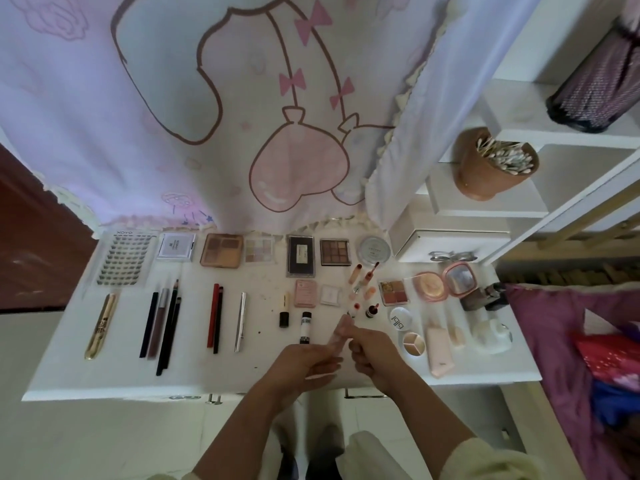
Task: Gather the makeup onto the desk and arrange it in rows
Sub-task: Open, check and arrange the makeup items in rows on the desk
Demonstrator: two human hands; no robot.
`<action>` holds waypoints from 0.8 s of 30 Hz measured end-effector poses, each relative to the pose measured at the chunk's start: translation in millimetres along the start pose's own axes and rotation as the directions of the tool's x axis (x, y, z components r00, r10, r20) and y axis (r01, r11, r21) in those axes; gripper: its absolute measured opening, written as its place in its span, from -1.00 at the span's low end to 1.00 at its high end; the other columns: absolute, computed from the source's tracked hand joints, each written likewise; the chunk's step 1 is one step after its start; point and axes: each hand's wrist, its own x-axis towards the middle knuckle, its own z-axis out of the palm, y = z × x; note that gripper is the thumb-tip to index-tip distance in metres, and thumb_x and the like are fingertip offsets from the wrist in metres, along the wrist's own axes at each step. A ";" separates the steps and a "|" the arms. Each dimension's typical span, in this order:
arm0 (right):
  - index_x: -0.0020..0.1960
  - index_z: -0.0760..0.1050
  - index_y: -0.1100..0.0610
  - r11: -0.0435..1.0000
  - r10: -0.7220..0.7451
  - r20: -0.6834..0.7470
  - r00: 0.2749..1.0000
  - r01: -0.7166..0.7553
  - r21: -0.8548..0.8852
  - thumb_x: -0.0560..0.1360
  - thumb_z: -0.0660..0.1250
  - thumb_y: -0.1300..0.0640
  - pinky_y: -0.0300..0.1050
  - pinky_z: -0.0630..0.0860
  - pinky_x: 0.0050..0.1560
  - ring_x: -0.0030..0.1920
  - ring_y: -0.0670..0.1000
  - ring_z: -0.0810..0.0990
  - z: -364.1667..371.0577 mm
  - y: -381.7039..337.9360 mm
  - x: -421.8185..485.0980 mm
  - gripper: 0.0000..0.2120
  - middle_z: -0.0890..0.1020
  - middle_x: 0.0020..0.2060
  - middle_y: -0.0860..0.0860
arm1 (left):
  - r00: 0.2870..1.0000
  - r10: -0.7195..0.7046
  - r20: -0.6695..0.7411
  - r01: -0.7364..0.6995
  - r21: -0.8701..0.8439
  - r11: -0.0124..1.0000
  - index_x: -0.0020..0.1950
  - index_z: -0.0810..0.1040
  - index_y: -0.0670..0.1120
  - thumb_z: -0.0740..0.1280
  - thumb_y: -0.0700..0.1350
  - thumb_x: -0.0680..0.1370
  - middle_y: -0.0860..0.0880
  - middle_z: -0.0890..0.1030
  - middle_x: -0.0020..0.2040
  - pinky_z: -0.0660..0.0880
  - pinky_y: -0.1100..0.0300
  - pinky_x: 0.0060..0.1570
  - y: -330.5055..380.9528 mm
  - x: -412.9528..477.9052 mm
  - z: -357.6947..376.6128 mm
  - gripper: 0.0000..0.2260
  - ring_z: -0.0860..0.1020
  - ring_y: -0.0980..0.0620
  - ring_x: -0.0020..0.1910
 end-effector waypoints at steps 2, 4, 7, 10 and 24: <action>-0.36 0.36 0.06 1.000 -0.007 0.033 0.999 0.007 0.003 0.45 0.42 0.09 -0.24 0.08 -0.53 -0.52 -0.09 0.14 -6.7 -2.3 -3.2 -0.70 0.28 -0.51 -0.04 | 1.000 -0.002 0.020 0.002 0.000 1.000 0.06 0.62 -0.29 0.39 -0.15 0.52 -0.19 0.69 -0.03 0.57 0.03 0.12 1.7 -2.3 4.3 -0.78 0.64 -0.07 -0.03; -0.31 0.42 0.09 1.000 -0.027 0.063 0.998 0.028 -0.005 0.47 0.39 0.08 -0.23 0.06 -0.52 -0.52 -0.09 0.14 -12.7 -6.4 -5.6 -0.76 0.30 -0.50 -0.04 | 0.998 -0.011 0.058 0.010 0.018 1.000 0.09 0.59 -0.31 0.38 -0.19 0.53 -0.20 0.68 -0.02 0.57 0.02 0.12 4.3 -4.0 5.3 -0.77 0.65 -0.09 -0.03; -0.27 0.49 0.13 0.997 -0.071 0.097 0.993 0.070 0.008 0.50 0.38 0.10 -0.24 0.05 -0.54 -0.54 -0.09 0.17 -20.7 -16.1 -6.7 -0.80 0.35 -0.49 -0.01 | 0.994 -0.005 0.109 0.000 0.050 0.999 0.12 0.57 -0.32 0.37 -0.22 0.52 -0.23 0.67 0.04 0.56 0.05 0.11 8.1 -7.1 5.7 -0.77 0.65 -0.13 0.04; -0.23 0.54 0.17 0.990 -0.123 0.131 0.984 0.131 -0.057 0.50 0.39 0.11 -0.26 0.13 -0.53 -0.52 -0.08 0.27 -28.1 -24.5 -6.6 -0.83 0.43 -0.45 0.02 | 0.994 0.034 0.102 -0.042 0.081 0.996 0.15 0.57 -0.27 0.40 -0.20 0.49 -0.18 0.68 0.04 0.55 0.07 0.12 13.4 -11.0 7.7 -0.74 0.65 -0.11 0.06; -0.17 0.69 0.18 0.882 -0.201 0.287 0.937 0.300 -0.363 0.47 0.43 0.13 -0.28 0.31 -0.41 -0.45 -0.10 0.44 -34.3 -31.3 -14.6 -0.87 0.62 -0.40 0.05 | 0.934 0.287 -0.211 -0.292 0.007 0.956 0.13 0.64 -0.13 0.42 0.00 0.47 -0.07 0.70 0.00 0.55 0.16 0.09 22.5 -7.4 14.8 -0.69 0.64 0.02 0.03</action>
